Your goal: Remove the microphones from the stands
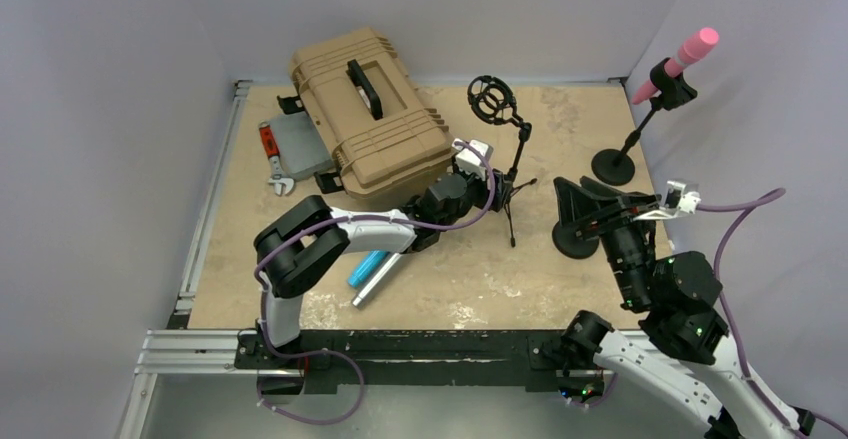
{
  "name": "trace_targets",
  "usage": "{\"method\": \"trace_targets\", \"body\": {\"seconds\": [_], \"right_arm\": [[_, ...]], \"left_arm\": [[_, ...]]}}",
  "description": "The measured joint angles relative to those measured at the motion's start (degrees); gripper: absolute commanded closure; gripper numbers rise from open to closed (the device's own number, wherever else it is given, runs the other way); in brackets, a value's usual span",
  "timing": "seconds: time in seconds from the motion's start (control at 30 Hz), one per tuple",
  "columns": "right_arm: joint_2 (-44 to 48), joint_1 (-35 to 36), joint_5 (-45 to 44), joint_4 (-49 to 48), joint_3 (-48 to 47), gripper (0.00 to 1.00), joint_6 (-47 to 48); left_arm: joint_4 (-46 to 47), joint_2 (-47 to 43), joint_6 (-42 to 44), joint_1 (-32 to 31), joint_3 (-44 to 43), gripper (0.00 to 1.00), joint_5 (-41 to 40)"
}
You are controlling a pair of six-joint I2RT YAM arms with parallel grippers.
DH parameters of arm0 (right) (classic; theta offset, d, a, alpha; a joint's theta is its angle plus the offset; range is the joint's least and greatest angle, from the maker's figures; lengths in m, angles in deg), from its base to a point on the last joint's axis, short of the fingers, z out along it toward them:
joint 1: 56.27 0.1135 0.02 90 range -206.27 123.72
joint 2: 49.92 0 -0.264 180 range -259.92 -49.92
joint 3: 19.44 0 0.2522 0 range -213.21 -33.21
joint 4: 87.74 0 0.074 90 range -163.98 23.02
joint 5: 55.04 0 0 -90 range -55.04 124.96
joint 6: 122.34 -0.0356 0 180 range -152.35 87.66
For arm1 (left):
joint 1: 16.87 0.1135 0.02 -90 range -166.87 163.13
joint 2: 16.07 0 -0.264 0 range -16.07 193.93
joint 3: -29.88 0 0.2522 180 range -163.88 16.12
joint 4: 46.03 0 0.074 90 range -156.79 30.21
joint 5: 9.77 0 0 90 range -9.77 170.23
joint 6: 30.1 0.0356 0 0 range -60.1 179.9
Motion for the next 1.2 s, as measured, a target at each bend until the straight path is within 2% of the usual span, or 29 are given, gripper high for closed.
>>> {"method": "trace_targets", "body": {"seconds": [0.13,0.3,0.5,0.8,1.2], "right_arm": [[-0.6,0.0,0.1,0.3,0.5,0.38,-0.4],[-0.7,0.0,0.2,0.5,0.6,0.38,-0.6],[-0.7,0.0,0.2,0.5,0.6,0.38,-0.7],[-0.7,0.0,0.2,0.5,0.6,0.38,-1.0],[-0.7,0.0,0.2,0.7,0.6,0.38,-1.0]], "left_arm": [[2.8,0.7,1.6,0.0,0.0,0.45,0.0],[4.0,0.8,2.5,0.0,0.0,0.45,0.2],[4.2,1.5,2.4,0.0,-0.2,0.48,1.0],[3.6,2.1,1.9,0.0,-1.1,0.57,1.7],[1.9,2.6,-0.7,0.0,-2.8,0.93,3.9]]}}
